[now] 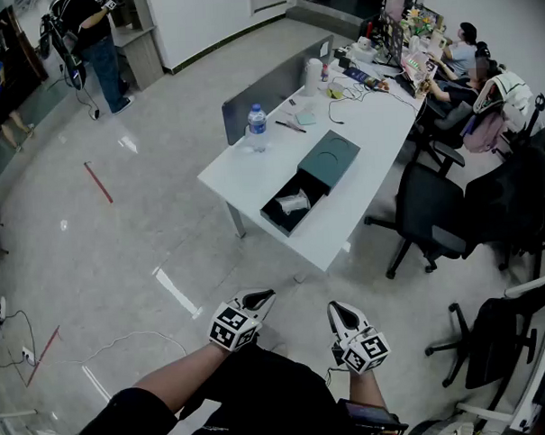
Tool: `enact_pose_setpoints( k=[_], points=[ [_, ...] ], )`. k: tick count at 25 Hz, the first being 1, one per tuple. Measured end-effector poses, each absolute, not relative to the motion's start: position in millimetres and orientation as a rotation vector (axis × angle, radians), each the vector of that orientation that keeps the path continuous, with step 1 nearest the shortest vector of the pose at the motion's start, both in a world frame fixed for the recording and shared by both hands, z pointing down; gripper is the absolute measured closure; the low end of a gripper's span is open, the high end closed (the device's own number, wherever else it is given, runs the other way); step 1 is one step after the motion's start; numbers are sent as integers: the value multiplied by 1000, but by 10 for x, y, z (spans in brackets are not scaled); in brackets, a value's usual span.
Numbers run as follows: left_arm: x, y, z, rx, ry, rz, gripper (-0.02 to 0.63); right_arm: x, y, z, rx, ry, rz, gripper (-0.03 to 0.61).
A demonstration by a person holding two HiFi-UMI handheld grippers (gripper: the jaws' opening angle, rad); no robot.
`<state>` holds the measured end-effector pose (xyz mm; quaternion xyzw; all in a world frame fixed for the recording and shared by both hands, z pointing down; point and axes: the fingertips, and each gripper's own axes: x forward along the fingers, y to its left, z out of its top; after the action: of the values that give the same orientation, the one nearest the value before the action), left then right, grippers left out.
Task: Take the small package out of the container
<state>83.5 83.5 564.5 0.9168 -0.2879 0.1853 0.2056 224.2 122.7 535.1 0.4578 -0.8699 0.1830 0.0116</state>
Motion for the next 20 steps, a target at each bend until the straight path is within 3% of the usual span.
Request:
enact_pose_setpoints(
  k=[20],
  points=[
    [617,1596,5587,2531,-916,457,588,2133,1902,5343,1400,-2766,597,552]
  ],
)
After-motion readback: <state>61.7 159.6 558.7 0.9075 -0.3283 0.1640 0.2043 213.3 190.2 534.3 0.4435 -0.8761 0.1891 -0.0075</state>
